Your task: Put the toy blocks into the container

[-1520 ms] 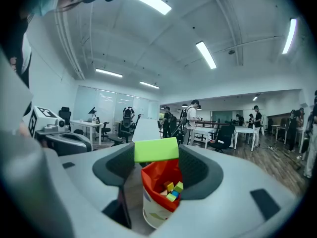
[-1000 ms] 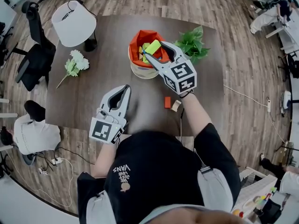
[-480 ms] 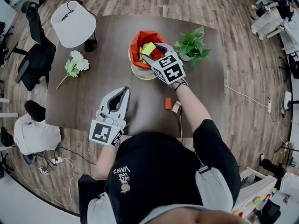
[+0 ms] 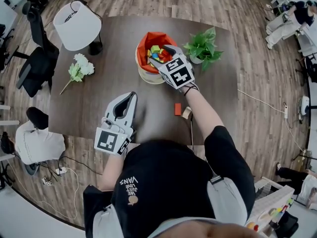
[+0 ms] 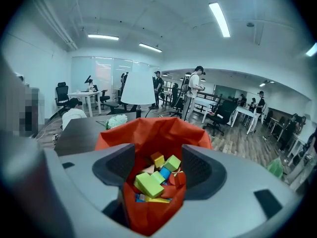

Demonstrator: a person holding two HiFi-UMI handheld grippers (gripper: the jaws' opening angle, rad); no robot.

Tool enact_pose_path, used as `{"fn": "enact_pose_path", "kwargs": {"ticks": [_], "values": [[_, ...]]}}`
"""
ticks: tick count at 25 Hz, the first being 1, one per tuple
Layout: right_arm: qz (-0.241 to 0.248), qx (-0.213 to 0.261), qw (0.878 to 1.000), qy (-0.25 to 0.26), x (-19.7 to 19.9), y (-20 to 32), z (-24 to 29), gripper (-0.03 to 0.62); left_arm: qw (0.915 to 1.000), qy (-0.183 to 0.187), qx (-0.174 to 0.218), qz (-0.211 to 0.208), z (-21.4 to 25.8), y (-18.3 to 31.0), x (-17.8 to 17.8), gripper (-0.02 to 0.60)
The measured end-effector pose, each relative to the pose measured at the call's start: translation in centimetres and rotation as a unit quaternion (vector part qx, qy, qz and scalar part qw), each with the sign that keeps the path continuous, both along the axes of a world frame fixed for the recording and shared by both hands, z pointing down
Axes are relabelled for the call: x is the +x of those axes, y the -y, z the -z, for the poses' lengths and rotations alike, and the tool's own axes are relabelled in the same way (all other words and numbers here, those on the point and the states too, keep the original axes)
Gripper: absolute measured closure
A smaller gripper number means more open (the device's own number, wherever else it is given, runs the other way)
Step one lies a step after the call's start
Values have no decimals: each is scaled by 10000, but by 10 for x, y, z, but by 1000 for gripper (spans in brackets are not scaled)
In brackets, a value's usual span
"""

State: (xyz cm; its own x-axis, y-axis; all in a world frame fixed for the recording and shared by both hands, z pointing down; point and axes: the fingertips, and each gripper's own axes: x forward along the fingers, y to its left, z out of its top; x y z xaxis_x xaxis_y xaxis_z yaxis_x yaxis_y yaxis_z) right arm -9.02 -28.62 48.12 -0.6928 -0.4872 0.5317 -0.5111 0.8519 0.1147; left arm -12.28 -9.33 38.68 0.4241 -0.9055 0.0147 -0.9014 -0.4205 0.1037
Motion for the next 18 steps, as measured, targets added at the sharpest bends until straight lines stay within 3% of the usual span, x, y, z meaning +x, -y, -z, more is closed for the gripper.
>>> {"fn": "enact_pose_path", "kwargs": {"ticks": [18], "values": [[-36,253,9986,472,6,-2,24,307,9999,80,32,-85,4,-2,6,571]]}}
